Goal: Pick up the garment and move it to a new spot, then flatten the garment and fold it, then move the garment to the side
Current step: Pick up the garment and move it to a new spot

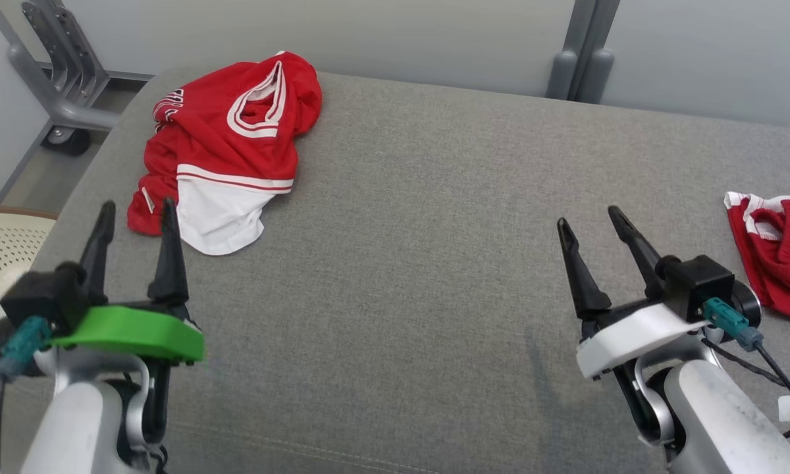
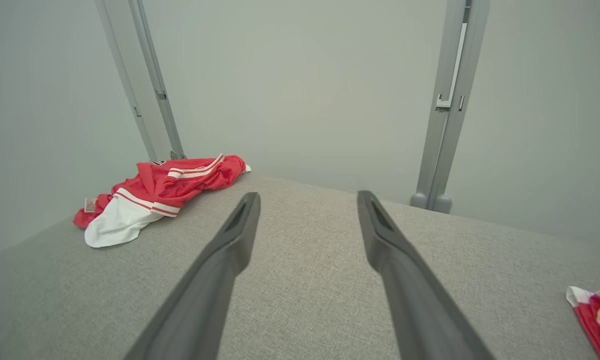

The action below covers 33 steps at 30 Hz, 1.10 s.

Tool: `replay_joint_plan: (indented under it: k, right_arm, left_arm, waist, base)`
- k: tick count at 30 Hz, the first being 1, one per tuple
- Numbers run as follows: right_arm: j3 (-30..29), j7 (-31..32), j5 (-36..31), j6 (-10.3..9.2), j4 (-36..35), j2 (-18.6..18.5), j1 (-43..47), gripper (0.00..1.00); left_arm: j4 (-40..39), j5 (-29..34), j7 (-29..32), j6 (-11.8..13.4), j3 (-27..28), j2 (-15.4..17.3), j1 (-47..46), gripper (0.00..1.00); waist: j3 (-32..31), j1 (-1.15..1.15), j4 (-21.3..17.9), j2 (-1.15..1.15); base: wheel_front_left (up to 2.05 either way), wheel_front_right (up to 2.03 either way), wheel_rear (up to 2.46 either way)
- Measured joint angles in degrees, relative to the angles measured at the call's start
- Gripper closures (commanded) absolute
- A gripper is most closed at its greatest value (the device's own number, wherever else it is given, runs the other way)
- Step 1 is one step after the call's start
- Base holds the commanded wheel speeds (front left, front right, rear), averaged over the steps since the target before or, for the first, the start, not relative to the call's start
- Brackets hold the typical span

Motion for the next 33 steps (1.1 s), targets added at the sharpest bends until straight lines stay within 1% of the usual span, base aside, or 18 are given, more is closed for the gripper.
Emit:
replay_joint_plan:
  k: [5, 11, 15, 19, 25, 29, 33]
  right_arm:
    - [-0.1, 1.3, -1.4, 0.00, -2.3, -1.0, -3.6, 0.00]
    - [0.0, 3.0, -2.8, 0.01, -4.5, -1.6, -6.9, 0.00]
    - [0.1, 4.1, -3.2, 0.01, -5.8, -2.3, -8.0, 0.00]
    - [0.0, 4.9, -3.4, 0.01, -6.9, -2.8, -8.5, 0.00]
    - [-0.5, 5.9, -3.9, 0.01, -8.8, -3.2, -9.5, 0.00]
    - [-1.1, 6.0, -4.1, 0.01, -10.1, -4.0, -10.4, 0.00]
    - [-2.5, 6.5, -4.8, 0.01, -11.5, -5.0, -11.3, 0.00]
  left_arm:
    - [0.4, -2.1, 6.6, -0.6, 2.0, 2.7, -8.6, 0.00]
    - [3.4, -8.0, 15.3, -0.7, 6.3, 3.9, -18.1, 0.00]
    - [6.2, -9.9, 19.9, -0.7, 9.6, 6.9, -23.2, 0.00]
    - [9.1, -12.0, 24.0, -0.7, 12.5, 9.1, -26.1, 0.00]
    - [12.0, -12.3, 27.6, -0.4, 14.4, 12.1, -29.3, 0.00]
    - [13.1, -13.6, 28.1, -0.4, 16.2, 12.2, -32.1, 0.00]
    - [13.9, -14.1, 28.5, 0.0, 16.4, 12.0, -34.2, 0.00]
  waist:
    - [2.8, 0.00, -1.2, 0.00]
    - [6.7, 0.00, -3.2, 0.00]
    - [9.4, 0.00, -5.0, 0.00]
    - [12.2, 0.00, -7.0, 0.00]
    - [16.6, 0.00, -9.9, 0.00]
    - [19.8, 0.00, -11.6, 0.00]
    - [23.1, 0.00, -12.9, 0.00]
  base:
    - [0.00, 0.00, 0.00]
    - [0.00, 0.00, 0.00]
    - [0.00, 0.00, 0.00]
    - [0.00, 0.00, 0.00]
    - [0.00, 0.00, 0.00]
    - [0.00, 0.00, 0.00]
    - [0.00, 0.00, 0.00]
